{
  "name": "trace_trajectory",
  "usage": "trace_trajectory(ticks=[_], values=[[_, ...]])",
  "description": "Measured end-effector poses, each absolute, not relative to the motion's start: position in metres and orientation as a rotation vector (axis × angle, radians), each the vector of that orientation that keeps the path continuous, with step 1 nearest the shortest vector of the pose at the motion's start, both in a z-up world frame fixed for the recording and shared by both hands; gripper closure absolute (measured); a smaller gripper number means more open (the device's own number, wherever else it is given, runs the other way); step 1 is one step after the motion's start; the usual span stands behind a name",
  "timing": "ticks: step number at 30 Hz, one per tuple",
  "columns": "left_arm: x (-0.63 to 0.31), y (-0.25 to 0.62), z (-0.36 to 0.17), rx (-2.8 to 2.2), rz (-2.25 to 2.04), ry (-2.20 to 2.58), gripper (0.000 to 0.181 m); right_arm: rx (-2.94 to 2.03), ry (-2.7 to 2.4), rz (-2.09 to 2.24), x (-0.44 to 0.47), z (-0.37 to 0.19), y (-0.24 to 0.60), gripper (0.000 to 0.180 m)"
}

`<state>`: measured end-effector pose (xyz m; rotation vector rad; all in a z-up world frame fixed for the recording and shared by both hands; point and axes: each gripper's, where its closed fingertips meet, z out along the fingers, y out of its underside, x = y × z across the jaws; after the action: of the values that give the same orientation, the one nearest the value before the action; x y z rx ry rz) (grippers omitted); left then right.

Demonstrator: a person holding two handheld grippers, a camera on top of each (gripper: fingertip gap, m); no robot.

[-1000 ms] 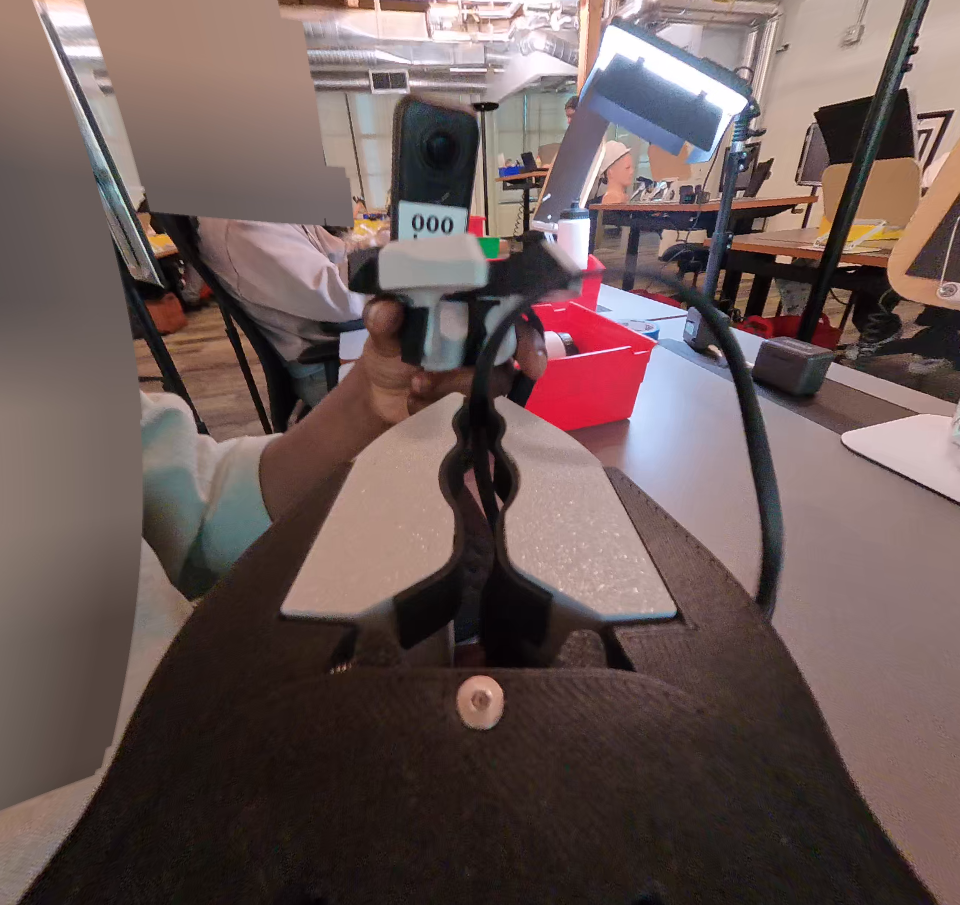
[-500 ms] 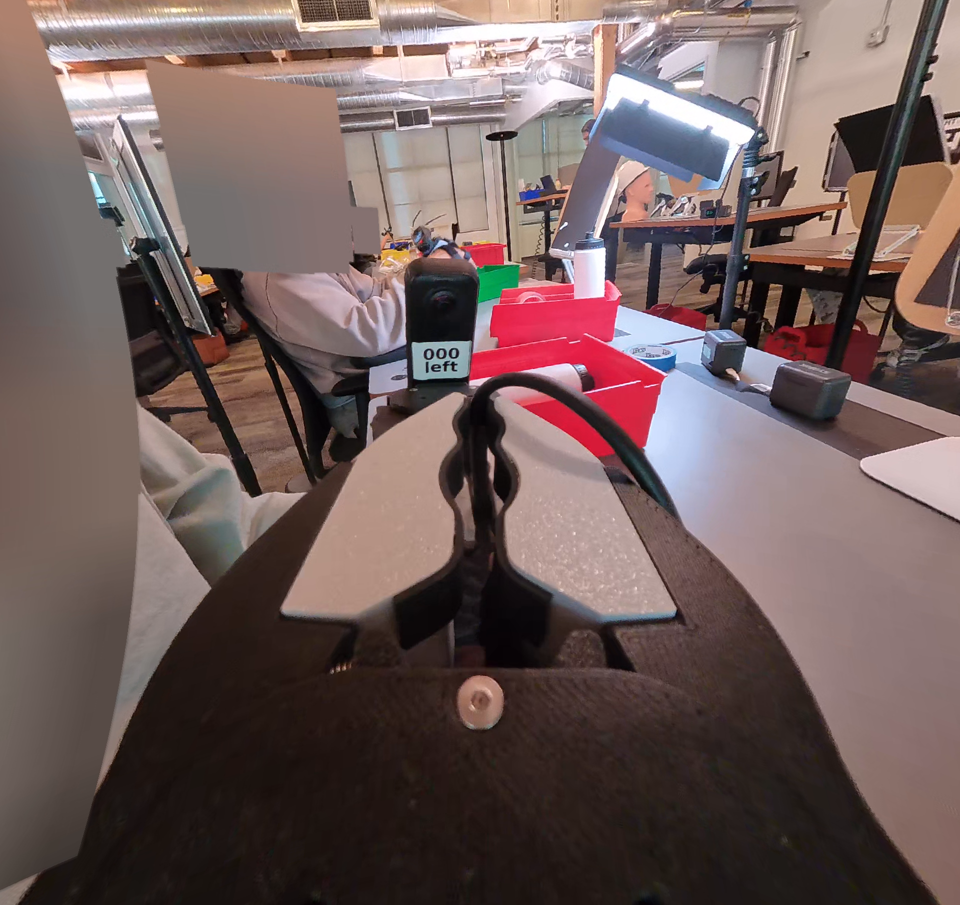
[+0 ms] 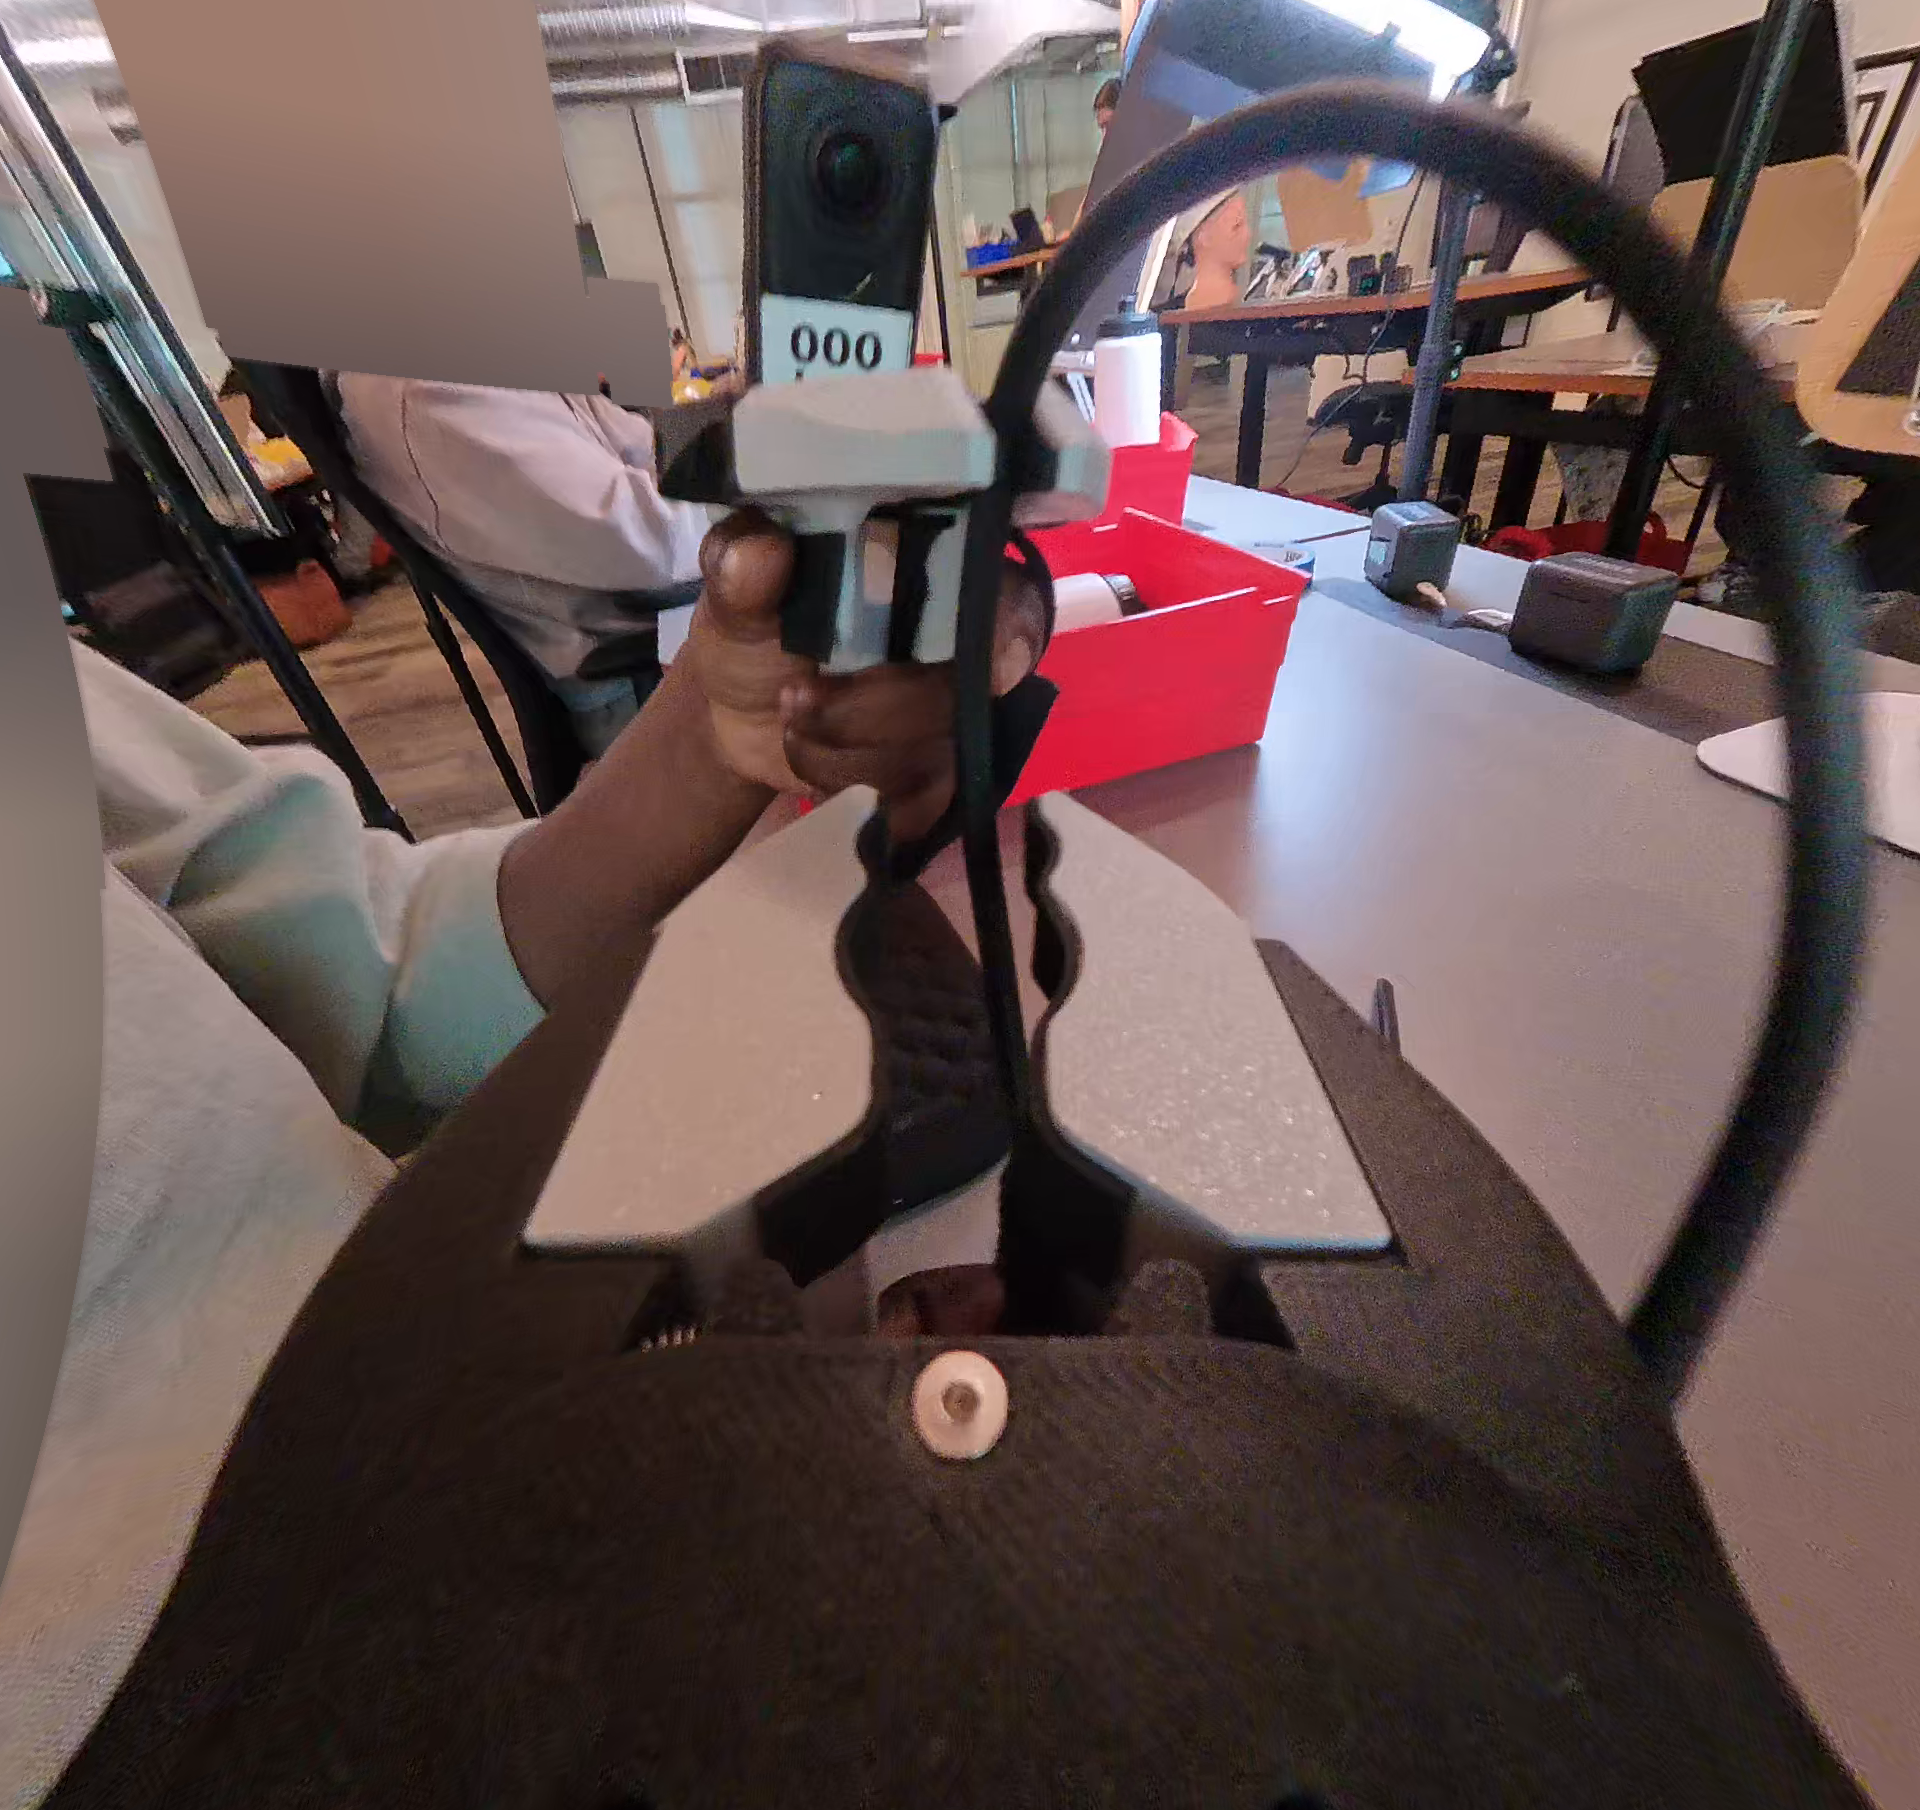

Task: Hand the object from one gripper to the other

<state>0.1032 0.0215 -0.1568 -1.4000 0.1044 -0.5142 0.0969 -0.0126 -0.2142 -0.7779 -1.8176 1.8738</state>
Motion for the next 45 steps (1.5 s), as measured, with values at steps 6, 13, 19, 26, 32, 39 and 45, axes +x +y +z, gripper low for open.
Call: trace_trajectory(ticks=[6,13,19,26,32,39,45], values=[[0.095,0.020,-0.150,-1.365,-0.482,0.065,0.162,-0.753,-1.818,1.889,0.101,-0.203,-0.011,0.174],[0.107,0.014,-0.186,-1.417,-0.512,0.084,0.145,-0.765,-1.703,1.989,0.101,-0.171,0.006,0.174],[0.122,0.031,-0.200,-1.479,-0.435,0.152,0.160,-0.755,-1.687,2.054,0.102,-0.157,0.004,0.174],[0.121,0.025,-0.185,-1.442,-0.488,0.159,0.174,-0.746,-1.643,2.042,0.102,-0.152,0.009,0.166],[0.103,0.017,-0.164,-1.408,-0.492,0.116,0.175,-0.775,-1.743,1.899,0.109,-0.191,0.013,0.149],[0.100,0.017,-0.152,-1.392,-0.477,0.107,0.174,-0.730,-1.829,1.659,0.100,-0.212,0.001,0.175],[0.083,0.015,-0.159,-1.404,-0.437,0.023,0.163,-0.765,-1.850,1.664,0.103,-0.207,0.010,0.176]])
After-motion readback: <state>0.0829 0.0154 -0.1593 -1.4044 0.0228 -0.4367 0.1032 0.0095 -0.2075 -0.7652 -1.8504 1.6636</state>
